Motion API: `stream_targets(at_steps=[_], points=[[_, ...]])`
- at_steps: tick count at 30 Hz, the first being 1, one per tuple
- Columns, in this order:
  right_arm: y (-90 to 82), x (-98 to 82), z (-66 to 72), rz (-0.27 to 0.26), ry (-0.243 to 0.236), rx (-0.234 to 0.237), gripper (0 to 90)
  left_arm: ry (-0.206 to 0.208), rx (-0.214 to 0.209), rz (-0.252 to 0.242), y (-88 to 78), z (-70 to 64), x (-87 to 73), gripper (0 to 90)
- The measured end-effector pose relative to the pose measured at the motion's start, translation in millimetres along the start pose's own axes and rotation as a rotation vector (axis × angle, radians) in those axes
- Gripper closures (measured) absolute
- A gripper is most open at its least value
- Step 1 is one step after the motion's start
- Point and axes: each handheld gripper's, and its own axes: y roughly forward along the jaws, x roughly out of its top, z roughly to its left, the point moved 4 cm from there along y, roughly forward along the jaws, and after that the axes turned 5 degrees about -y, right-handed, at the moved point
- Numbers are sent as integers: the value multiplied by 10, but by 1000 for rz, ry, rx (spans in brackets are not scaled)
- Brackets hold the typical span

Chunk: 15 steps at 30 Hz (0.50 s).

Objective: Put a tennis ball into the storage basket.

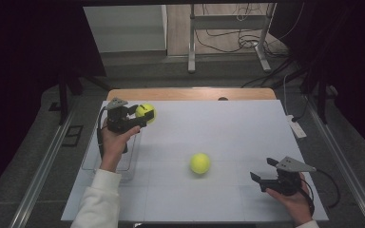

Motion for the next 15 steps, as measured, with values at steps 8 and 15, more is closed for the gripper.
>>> stream_targets(at_steps=[8,15], points=[[0,-1,0,1,0,0,133,-11,14,-6,-26,74,6,278],[1,-1,0,1,0,0,133,-33,22,-8,-36,149,-2,278]])
